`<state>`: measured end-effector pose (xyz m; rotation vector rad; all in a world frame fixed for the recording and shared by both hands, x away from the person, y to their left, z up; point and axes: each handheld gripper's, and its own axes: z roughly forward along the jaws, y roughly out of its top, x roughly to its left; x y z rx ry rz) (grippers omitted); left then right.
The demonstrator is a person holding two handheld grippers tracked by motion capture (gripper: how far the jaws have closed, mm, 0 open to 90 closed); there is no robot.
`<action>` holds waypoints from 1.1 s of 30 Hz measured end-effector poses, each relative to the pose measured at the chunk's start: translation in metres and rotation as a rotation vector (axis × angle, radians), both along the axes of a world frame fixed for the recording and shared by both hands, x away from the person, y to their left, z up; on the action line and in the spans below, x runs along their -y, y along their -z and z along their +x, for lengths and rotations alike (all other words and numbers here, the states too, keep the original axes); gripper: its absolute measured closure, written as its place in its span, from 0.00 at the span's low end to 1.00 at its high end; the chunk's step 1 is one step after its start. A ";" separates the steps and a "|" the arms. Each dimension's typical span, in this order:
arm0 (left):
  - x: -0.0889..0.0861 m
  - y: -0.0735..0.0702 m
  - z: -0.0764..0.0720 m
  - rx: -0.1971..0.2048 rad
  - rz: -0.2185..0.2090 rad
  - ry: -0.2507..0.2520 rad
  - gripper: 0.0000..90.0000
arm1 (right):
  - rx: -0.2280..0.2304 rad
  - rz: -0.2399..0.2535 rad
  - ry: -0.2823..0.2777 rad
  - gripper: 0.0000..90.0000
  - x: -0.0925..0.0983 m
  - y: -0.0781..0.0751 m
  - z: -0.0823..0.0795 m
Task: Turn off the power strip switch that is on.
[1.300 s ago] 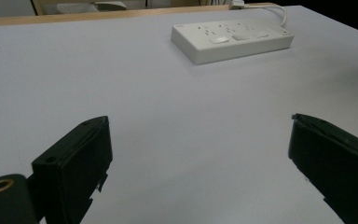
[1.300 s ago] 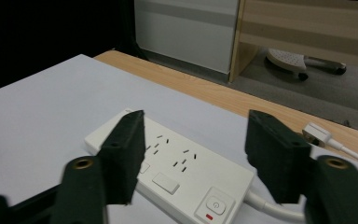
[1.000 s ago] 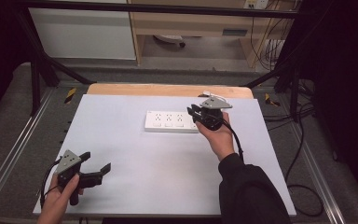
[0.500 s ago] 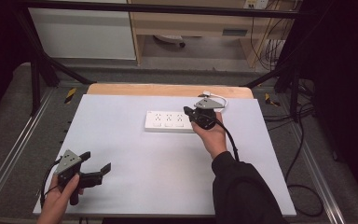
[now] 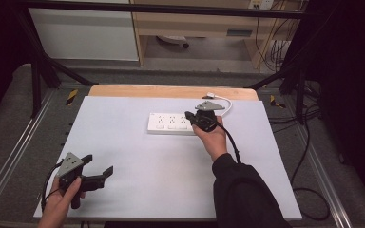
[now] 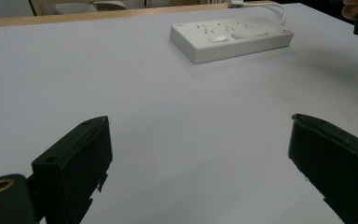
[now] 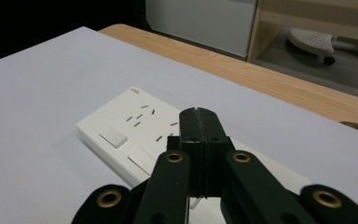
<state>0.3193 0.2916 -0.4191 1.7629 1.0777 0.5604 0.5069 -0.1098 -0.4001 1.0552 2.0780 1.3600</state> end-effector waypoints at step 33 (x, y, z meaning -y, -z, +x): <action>0.000 0.001 0.001 -0.004 0.004 -0.001 0.07 | -0.061 0.002 -0.025 1.00 -0.033 0.016 0.013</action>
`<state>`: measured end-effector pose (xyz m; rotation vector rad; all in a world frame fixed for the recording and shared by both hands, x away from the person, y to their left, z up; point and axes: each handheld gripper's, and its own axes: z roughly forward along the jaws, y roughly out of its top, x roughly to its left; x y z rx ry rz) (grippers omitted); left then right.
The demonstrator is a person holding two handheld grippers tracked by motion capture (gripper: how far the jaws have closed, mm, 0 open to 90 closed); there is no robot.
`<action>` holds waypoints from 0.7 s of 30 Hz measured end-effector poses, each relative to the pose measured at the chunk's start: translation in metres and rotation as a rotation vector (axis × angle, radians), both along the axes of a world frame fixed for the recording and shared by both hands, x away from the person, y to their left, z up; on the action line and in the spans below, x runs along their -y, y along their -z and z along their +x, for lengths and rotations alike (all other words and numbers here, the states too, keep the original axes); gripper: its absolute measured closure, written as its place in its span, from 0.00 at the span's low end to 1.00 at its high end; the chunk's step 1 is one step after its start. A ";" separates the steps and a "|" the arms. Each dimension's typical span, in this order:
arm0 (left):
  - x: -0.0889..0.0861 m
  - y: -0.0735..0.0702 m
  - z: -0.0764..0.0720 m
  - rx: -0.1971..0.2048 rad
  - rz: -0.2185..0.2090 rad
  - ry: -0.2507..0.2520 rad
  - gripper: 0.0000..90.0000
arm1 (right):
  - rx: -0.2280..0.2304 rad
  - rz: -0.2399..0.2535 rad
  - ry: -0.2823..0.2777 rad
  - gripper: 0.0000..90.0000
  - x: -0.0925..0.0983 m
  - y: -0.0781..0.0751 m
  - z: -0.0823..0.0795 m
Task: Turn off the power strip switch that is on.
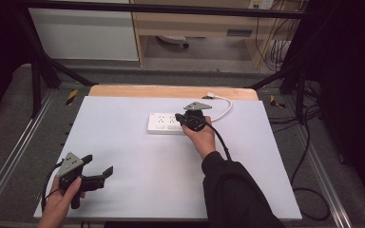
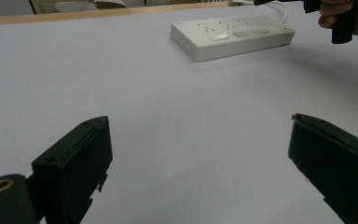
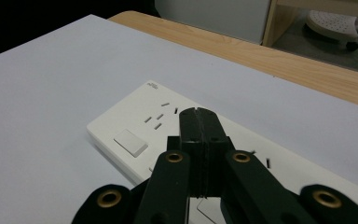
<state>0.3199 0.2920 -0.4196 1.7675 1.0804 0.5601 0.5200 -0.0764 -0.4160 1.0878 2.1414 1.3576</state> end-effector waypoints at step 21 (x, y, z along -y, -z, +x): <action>0.000 0.000 0.000 0.003 0.002 -0.001 0.07 | -0.012 -0.036 -0.018 1.00 -0.013 0.011 0.001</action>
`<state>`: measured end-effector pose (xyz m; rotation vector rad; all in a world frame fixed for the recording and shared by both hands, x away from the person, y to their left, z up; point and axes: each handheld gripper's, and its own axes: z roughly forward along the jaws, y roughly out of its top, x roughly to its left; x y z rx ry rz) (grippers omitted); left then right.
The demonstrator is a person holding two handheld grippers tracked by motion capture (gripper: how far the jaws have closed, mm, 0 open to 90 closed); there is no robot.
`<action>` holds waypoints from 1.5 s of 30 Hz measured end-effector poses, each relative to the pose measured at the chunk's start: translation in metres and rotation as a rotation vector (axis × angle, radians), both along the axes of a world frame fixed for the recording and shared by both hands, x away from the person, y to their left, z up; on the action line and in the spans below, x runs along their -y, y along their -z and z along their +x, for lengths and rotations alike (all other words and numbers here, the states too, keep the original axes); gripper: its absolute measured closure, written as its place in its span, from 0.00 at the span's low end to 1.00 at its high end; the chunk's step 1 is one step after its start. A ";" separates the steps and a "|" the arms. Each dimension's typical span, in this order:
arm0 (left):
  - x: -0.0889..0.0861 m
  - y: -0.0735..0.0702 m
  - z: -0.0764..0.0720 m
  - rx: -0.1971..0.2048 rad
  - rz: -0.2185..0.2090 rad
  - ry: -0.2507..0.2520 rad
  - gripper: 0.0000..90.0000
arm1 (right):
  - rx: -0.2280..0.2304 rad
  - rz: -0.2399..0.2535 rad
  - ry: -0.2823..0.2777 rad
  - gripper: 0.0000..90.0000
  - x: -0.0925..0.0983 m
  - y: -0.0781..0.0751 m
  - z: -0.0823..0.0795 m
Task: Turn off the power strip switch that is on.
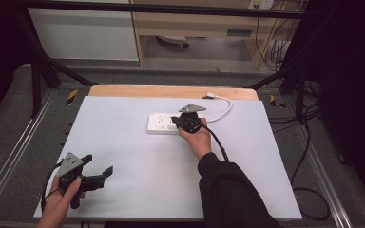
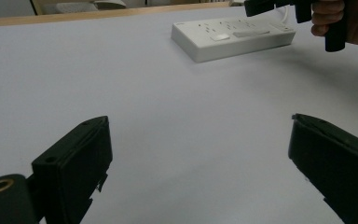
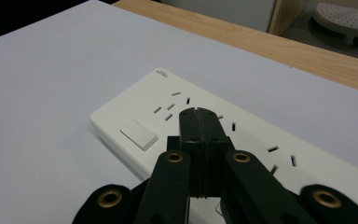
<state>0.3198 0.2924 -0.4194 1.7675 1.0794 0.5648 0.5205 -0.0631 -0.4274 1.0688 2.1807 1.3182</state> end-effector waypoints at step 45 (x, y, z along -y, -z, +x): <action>0.001 0.000 0.000 0.002 0.003 0.005 0.07 | -0.016 -0.029 -0.019 1.00 -0.015 0.019 0.000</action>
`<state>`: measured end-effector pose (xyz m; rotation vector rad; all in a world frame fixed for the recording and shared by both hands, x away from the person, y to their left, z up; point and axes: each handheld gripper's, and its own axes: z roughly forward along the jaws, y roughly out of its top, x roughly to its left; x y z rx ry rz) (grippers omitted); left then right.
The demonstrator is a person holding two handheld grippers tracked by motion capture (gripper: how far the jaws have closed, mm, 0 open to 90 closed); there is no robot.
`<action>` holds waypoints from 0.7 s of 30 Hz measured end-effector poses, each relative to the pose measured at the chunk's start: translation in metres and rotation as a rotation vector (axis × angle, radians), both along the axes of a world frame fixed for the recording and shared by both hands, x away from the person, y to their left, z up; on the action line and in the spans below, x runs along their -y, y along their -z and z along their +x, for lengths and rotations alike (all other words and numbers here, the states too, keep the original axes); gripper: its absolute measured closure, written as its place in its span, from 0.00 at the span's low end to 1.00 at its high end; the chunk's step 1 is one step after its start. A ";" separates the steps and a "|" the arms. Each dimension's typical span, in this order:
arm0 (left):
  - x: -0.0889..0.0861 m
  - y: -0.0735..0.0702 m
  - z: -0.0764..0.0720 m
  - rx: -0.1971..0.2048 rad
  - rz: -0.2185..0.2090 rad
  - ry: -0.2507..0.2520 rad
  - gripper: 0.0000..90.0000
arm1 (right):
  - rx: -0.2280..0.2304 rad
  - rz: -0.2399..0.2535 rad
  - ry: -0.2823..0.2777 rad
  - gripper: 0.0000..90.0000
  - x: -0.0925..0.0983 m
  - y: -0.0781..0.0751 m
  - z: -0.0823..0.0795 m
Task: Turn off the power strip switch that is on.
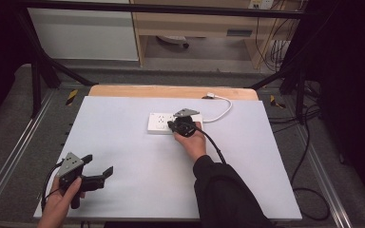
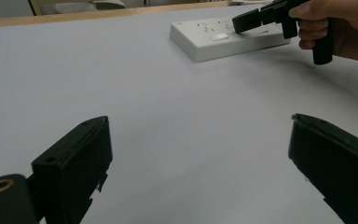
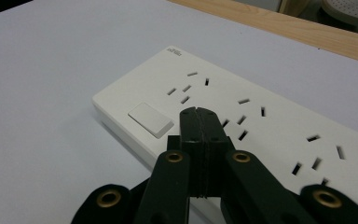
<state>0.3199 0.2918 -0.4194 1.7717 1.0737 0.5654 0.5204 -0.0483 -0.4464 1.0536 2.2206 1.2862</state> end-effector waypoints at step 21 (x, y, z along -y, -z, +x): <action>0.000 0.000 0.000 -0.001 0.006 0.003 0.07 | -0.001 0.008 0.003 1.00 -0.001 0.000 0.000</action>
